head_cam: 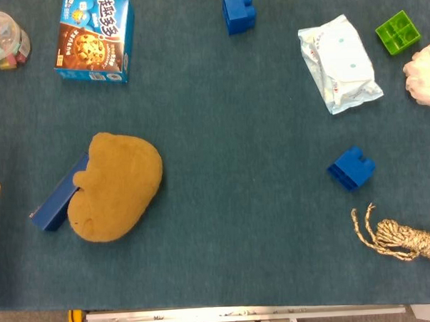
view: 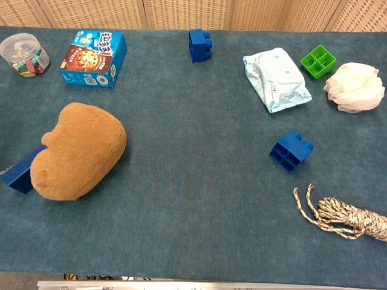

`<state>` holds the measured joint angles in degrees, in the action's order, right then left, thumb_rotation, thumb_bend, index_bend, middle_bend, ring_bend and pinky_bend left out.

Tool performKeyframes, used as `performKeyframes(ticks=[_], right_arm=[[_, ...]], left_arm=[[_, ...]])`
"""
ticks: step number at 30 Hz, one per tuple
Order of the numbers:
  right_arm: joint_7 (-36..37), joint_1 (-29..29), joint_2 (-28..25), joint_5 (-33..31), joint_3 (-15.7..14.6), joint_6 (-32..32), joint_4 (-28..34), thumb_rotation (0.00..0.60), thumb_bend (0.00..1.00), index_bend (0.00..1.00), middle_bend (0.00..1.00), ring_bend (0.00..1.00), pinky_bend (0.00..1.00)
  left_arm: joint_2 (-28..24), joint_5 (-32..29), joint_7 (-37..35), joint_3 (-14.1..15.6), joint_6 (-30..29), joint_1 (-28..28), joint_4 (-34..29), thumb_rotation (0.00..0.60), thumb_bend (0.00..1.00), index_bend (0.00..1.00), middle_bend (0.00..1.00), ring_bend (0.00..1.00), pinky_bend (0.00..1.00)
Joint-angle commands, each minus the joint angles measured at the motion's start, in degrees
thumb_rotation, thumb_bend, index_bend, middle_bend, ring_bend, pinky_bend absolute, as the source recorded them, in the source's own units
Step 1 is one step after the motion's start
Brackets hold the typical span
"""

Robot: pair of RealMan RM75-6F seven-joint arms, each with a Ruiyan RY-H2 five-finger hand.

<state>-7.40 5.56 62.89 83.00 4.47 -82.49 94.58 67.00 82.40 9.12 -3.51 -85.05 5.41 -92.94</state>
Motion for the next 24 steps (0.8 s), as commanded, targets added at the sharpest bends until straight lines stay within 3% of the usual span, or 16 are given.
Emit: performKeyframes(ticks=[1,10,24], right_arm=[[0.04,0.03,-0.02,0.02,-0.02,0.06,0.06,0.6,0.16,0.3,0.41,0.29,0.24],[0.49,0.28,-0.69,0.57,0.25,-0.25,0.71,0.6,0.16,0.3,0.41,0.29,0.24],[-2.22,2.38,-4.54,-0.36,2.64,0.54,5.23,0.6,0.16,0.3,0.41,0.29,0.24]], left_arm=[[0.05,0.03,-0.12,-0.03,-0.09,-0.04,0.08,0.6,0.19,0.16,0.12,0.08,0.03],[-1.37,1.1,-3.02,-0.13,1.07,0.85,-0.6,0.6,0.19,0.16,0.12,0.08,0.03],[-3.77,7.33,-20.61,-1.0,10.09,9.31,1.21,0.583,0.19,0.16,0.12,0.08,0.03]])
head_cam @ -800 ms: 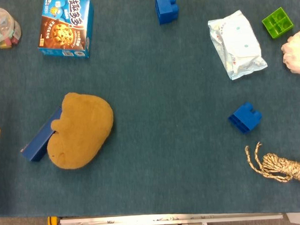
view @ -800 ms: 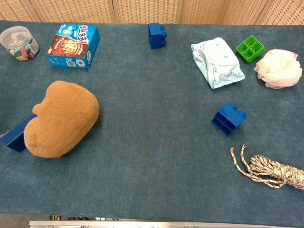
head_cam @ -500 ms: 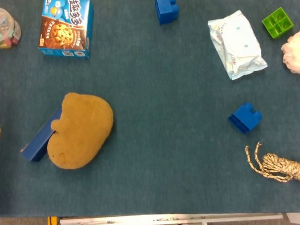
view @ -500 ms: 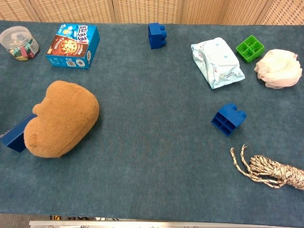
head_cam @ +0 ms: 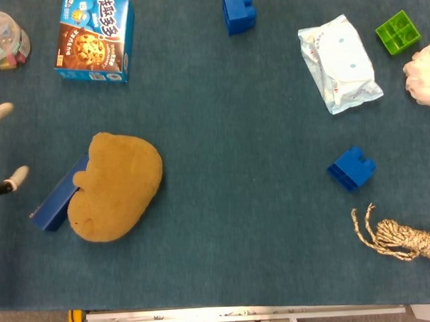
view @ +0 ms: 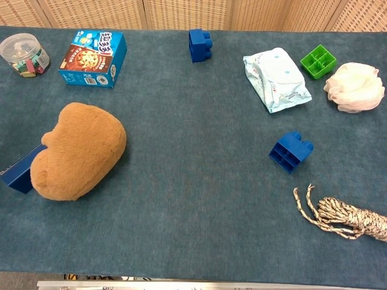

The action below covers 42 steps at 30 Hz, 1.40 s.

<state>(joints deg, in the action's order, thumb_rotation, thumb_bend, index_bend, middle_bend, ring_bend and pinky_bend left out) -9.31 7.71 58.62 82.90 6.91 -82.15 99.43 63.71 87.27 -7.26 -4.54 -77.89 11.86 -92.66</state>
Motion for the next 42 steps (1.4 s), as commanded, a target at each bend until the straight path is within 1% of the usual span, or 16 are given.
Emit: performKeyframes(ticks=[1,2,4,6,13,14,16,20,24,30,37,42], right_arm=[[-0.45,0.29,-0.38,-0.39,0.24,0.3,0.56,0.6,0.16,0.3,0.41,0.29,0.24],[-0.6,0.36,-0.51,-0.61,0.26,0.46,0.77,0.6,0.16,0.3,0.41,0.29,0.24],[-0.8,0.45,-0.69,-1.02,0.27,0.77,1.02,0.6,0.16,0.3,0.41,0.29,0.24],[-0.96,0.52,-0.9,-1.5,0.21,1.17,1.22,0.6,0.16,0.3,0.41,0.29,0.24],[-1.24,0.49,-0.96,-2.02,-0.06,1.34,1.37,0.6,0.16,0.3,0.41,0.29,0.24],[-1.28,0.48,-0.95,-1.99,-0.12,1.34,1.37,0.6,0.16,0.3,0.41,0.29,0.24],[-1.32,0.37,-0.92,-1.96,-0.3,1.26,1.44,0.6,0.16,0.3,0.41,0.29,0.24],[-1.29,0.28,-0.82,-2.16,-0.42,1.23,1.38,0.6,0.16,0.3,0.41,0.29,0.24],[-1.08,0.39,-0.79,-2.59,-0.65,1.88,1.09,0.6,0.16,0.3,0.41,0.29,0.24],[-0.51,0.32,-0.81,-3.47,-0.73,2.33,0.42,0.6,0.16,0.3,0.41,0.29,0.24],[-0.12,0.42,-0.72,-4.2,-0.87,3.04,-0.1,0.6,0.16,0.3,0.41,0.29,0.24],[0.05,0.31,-0.68,-4.6,-0.99,3.16,-0.34,0.6,0.16,0.3,0.41,0.29,0.24]], left_arm=[[-0.47,3.07,-5.3,0.11,3.6,3.58,1.09,0.563,0.19,0.16,0.12,0.08,0.03],[-0.37,3.84,-6.66,0.21,4.47,4.54,1.33,0.517,0.19,0.16,0.12,0.08,0.03],[-0.18,4.83,-8.67,0.37,5.83,5.97,1.61,0.399,0.18,0.16,0.12,0.08,0.03],[-0.01,5.78,-10.24,0.57,7.54,7.67,1.6,0.344,0.17,0.16,0.12,0.08,0.03],[0.49,8.93,-11.44,1.63,12.71,12.93,0.5,0.254,0.14,0.18,0.12,0.08,0.03],[0.54,9.2,-11.27,1.8,13.32,13.49,0.25,0.252,0.14,0.18,0.12,0.08,0.03],[0.51,9.58,-10.43,2.2,15.05,14.81,-0.63,0.227,0.14,0.2,0.12,0.08,0.03],[0.99,9.47,-6.95,2.41,18.2,17.07,-1.51,0.196,0.13,0.23,0.14,0.08,0.03],[2.28,8.31,-3.26,2.46,21.8,19.41,-2.42,0.149,0.13,0.23,0.15,0.08,0.03],[4.54,5.45,2.32,2.11,26.62,22.48,-2.96,0.108,0.11,0.24,0.15,0.08,0.03],[8.01,2.82,10.02,2.33,30.54,25.11,-2.6,0.089,0.11,0.24,0.15,0.08,0.03],[10.04,-0.16,14.83,2.53,32.95,26.47,-2.15,0.08,0.11,0.24,0.15,0.08,0.03]])
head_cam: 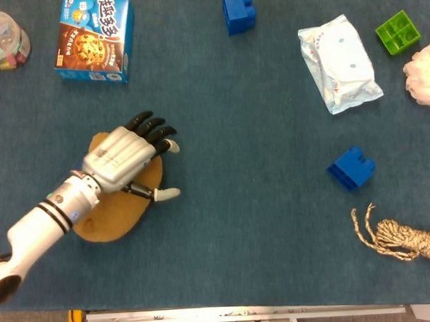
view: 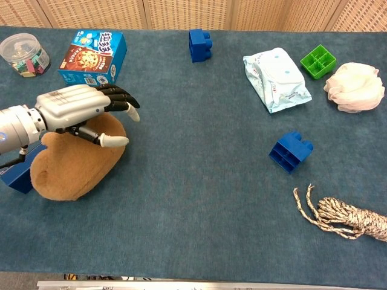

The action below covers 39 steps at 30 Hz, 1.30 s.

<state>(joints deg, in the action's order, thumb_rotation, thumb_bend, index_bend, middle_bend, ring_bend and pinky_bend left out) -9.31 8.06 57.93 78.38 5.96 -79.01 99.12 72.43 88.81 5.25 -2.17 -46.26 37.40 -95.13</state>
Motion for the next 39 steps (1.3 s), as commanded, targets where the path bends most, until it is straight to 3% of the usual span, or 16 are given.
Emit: performKeyframes(ticks=[1,22,31,39], right_arm=[[0.09,-0.11,-0.01,-0.14,-0.08,0.0,-0.06,0.6,0.16,0.3,0.41,0.29,0.24],[0.45,-0.48,-0.06,-0.61,-0.18,-0.28,-0.42,0.6,0.16,0.3,0.41,0.29,0.24],[0.95,-0.45,0.03,-0.6,-0.18,-0.2,-0.85,0.6,0.16,0.3,0.41,0.29,0.24],[1.14,-0.72,-0.01,-0.66,-0.28,-0.44,-1.03,0.6,0.16,0.3,0.41,0.29,0.24]], left_arm=[[1.77,-2.27,3.41,0.21,1.55,1.12,0.42,0.074,0.11,0.24,0.15,0.08,0.03],[2.62,-13.01,21.15,2.59,2.76,2.52,1.24,0.03,0.09,0.22,0.12,0.08,0.0],[2.14,-17.36,20.85,1.04,-0.79,1.82,-0.08,0.011,0.08,0.22,0.13,0.08,0.0],[2.51,-11.64,18.06,2.28,-3.17,1.45,-1.89,0.007,0.08,0.22,0.13,0.08,0.0]])
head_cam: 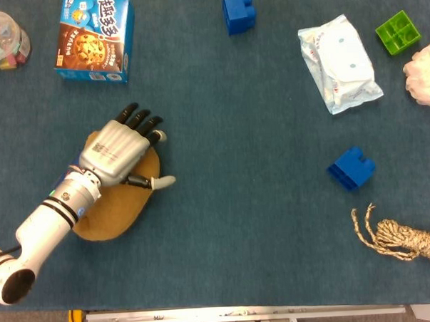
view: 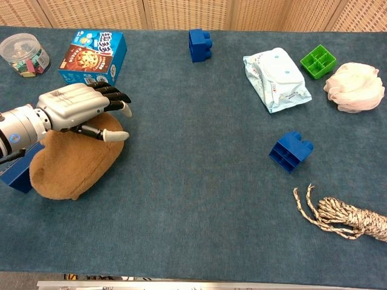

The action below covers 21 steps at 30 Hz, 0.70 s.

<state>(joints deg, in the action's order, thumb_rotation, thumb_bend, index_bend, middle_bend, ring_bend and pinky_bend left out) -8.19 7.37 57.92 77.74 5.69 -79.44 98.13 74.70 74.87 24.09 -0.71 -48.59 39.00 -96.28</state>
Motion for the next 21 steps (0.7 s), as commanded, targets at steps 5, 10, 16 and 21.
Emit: performKeyframes(ticks=[5,10,16,21], right_arm=[[0.13,-0.18,-0.04,-0.19,-0.06,-0.06,-0.16,0.6,0.16,0.3,0.41,0.29,0.24],[0.38,-0.38,-0.06,-0.37,-0.07,-0.17,-0.31,0.6,0.16,0.3,0.41,0.29,0.24],[0.75,-0.66,-0.1,-0.52,-0.1,-0.37,-0.52,0.6,0.16,0.3,0.41,0.29,0.24],[0.79,-0.78,-0.14,-0.62,-0.08,-0.48,-0.54,0.6,0.16,0.3,0.41,0.29,0.24]], left_arm=[[1.21,4.18,0.06,2.06,-0.44,0.23,-1.14,0.008,0.08,0.22,0.13,0.08,0.0],[2.68,4.54,1.61,2.84,0.82,0.97,-0.45,0.01,0.08,0.22,0.12,0.08,0.0],[4.45,2.37,3.94,2.59,1.39,1.46,2.6,0.007,0.08,0.22,0.12,0.08,0.0],[4.81,0.52,5.65,2.34,1.17,1.48,4.06,0.009,0.08,0.22,0.12,0.08,0.0]])
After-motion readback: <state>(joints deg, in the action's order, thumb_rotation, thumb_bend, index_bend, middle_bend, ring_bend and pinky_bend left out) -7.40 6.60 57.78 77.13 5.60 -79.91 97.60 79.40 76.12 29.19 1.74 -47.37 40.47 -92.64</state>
